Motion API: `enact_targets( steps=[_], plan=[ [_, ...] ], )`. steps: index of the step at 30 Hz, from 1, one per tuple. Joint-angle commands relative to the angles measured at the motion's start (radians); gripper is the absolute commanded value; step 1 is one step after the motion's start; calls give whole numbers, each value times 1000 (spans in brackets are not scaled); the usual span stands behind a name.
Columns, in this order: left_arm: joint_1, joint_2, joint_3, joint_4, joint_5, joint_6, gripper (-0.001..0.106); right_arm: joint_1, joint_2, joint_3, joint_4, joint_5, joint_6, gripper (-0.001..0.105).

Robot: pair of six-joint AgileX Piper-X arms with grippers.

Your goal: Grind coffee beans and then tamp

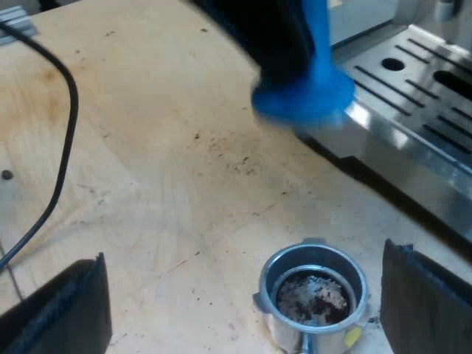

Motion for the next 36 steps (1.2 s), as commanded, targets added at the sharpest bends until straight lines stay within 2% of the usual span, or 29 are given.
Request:
enact_targets(
  steps=[1, 7, 12, 17, 18, 22, 30, 33, 35, 36],
  plan=[
    [151, -57, 39, 22, -12, 7, 0, -1, -8, -10, -6, -22, -14, 75],
    [263, -66, 140, -15, -12, -2, 0, -1, -8, -10, -58, -25, -14, 75],
    [319, -66, 227, -74, -20, -2, 0, -1, -8, -10, -63, -25, -14, 75],
    [328, -68, 282, -122, -35, -2, 0, -1, -8, -10, -63, -25, -14, 75],
    [328, -68, 308, -160, -35, -2, 0, -1, -8, -10, -63, -25, -14, 75],
    [328, -45, 325, -202, -89, -2, 0, -1, -8, -10, -63, -25, -14, 75],
    [328, 86, 325, -249, -85, -2, 1, -1, -8, -10, -63, -25, -12, 75],
    [328, 98, 325, -257, -78, -2, 9, -1, -8, -10, -63, -25, -12, 75],
    [328, 101, 325, -262, -78, -2, 19, -1, -8, -10, -63, -25, -12, 75],
    [328, 101, 325, -263, -69, -2, 33, -1, -8, -10, -63, -25, -8, 75]
  ],
)
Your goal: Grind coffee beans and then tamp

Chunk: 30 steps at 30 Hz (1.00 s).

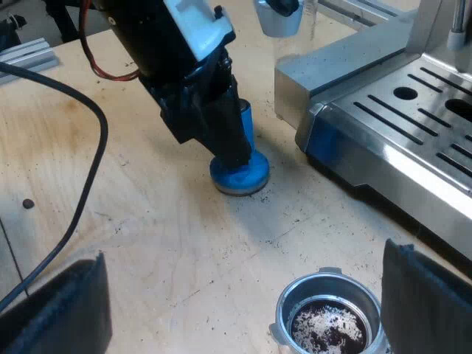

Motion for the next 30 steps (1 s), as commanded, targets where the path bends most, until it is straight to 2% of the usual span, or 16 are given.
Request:
enact_targets(
  steps=[1, 3, 6, 9, 14, 17, 23, 30],
  plan=[
    [0, 5, 0, -10, 14, -3, 42, -1, -8, -10, -13, -8, -8, 75],
    [0, 5, 0, -10, 16, -3, 60, -1, -8, -10, -13, -8, -7, 75],
    [0, 5, -3, -10, 27, -11, 66, -1, -8, -10, 1, -8, -7, 75],
    [0, 5, -30, 6, 35, -46, 66, -1, -8, -10, 25, -8, -5, 75],
    [0, 5, -96, 76, 23, -40, 66, -1, -8, -19, 34, -8, -4, 75],
    [0, -17, -139, 122, 20, -40, 66, -1, -8, -56, 116, -8, 18, 75],
    [0, -143, -176, 174, 20, -40, 66, -1, -8, -184, 405, -8, 18, 75],
    [0, -349, -211, 253, 20, -48, 66, -1, -6, -318, 532, -6, 38, 75]
  ],
)
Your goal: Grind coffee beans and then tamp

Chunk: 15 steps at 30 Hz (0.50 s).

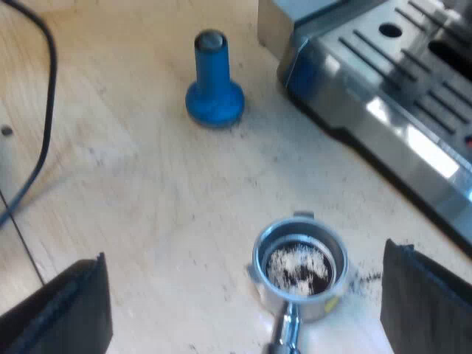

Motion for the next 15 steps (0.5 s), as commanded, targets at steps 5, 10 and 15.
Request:
enact_targets(
  steps=[5, 10, 15],
  plan=[
    [0, -197, -48, 31, 7, -14, 66, -4, -6, -148, 135, 81, 56, 75],
    [0, -231, -67, 31, 7, -18, 66, -147, -6, -286, 344, 111, 101, 75],
    [0, -281, -157, 48, 7, -97, 66, -349, -8, -378, 487, 89, 103, 75]
  ],
)
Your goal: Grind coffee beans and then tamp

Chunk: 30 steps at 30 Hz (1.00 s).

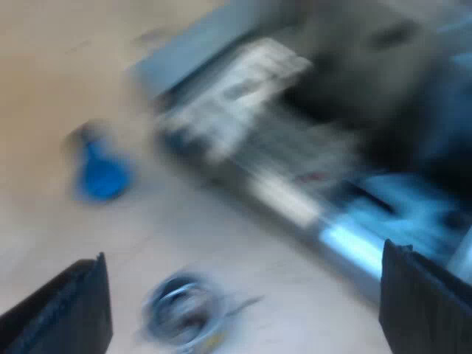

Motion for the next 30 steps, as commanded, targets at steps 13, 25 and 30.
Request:
enact_targets(
  steps=[13, 25, 30],
  plan=[
    [134, -18, -112, 43, 9, -108, 66, -693, -68, -117, 259, -269, -33, 75],
    [235, -117, -112, 161, 16, -66, 66, -971, -302, -117, 369, -284, -219, 75],
    [235, -232, -112, 188, 16, -58, 66, -971, -426, -117, 399, -267, -223, 75]
  ],
)
